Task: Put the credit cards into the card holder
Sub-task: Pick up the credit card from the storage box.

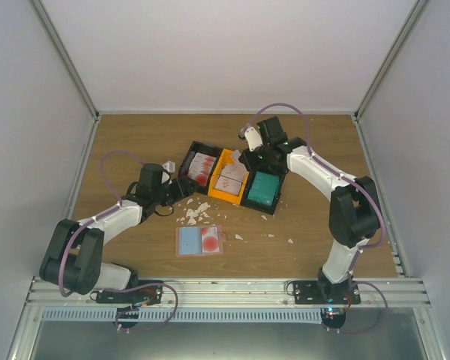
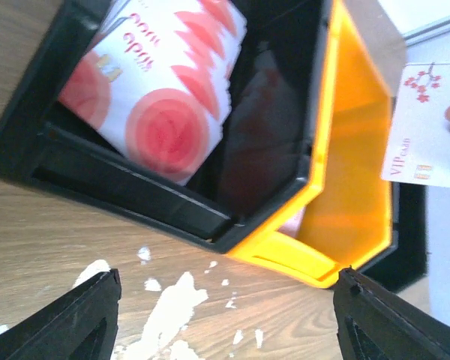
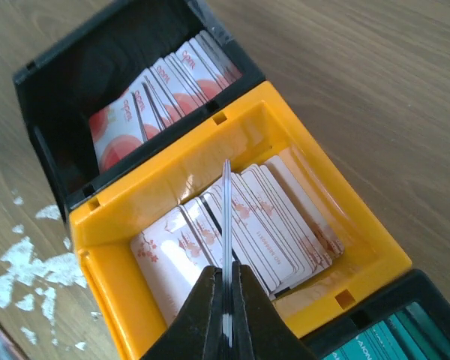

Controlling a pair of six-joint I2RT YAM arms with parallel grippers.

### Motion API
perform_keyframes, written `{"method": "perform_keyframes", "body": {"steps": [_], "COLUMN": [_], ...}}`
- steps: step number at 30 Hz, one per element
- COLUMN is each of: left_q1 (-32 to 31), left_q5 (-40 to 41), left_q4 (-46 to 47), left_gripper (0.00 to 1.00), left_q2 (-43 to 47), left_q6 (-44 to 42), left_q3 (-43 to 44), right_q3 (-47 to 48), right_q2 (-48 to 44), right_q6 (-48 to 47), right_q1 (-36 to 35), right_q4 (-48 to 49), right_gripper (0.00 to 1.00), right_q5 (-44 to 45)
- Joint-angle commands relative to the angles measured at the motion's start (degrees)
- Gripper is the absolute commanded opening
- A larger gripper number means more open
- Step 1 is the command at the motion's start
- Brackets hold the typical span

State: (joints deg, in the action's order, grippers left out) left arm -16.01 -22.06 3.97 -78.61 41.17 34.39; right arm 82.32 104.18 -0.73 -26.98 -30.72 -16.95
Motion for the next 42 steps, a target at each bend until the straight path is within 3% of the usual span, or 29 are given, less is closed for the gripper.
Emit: {"method": "perform_keyframes", "body": {"steps": [1, 9, 18, 26, 29, 35, 42], "left_q1": [-0.3, -2.7, -4.8, -7.4, -7.5, -7.7, -7.7], "left_q5": [-5.3, -13.5, -22.6, -22.9, -23.2, -24.0, -25.9], "left_q4": [6.6, 11.8, 22.2, 22.6, 23.2, 25.1, 26.4], "left_gripper": [0.80, 0.88, 0.90, 0.89, 0.81, 0.52, 0.26], "left_q2": [2.7, 1.3, -7.9, -13.7, -15.8, -17.6, -18.0], "left_q6": [0.4, 0.2, 6.5, 7.0, 8.0, 9.6, 10.4], "left_q3": [-0.4, 3.1, 8.7, 14.5, 15.4, 16.0, 16.6], "right_q3": [-4.6, -8.8, -13.3, -17.1, -18.8, -21.0, -22.0], "right_q2": [-4.3, -7.7, -10.4, -9.7, -9.6, -9.2, -8.6], "right_q6": [11.2, 24.4, 33.5, 39.4, 42.3, 46.5, 48.2], "right_q1": [1.9, 4.3, 5.1, 6.1, 6.5, 7.9, 8.9], "right_q4": [9.6, 15.6, 23.1, 31.9, 36.2, 41.8, 44.9], "right_gripper": [0.01, 0.00, 0.00, 0.01, 0.03, 0.05, 0.11], "right_q5": [-8.0, -13.7, -26.2, -36.9, -40.2, -44.1, -46.5]}}
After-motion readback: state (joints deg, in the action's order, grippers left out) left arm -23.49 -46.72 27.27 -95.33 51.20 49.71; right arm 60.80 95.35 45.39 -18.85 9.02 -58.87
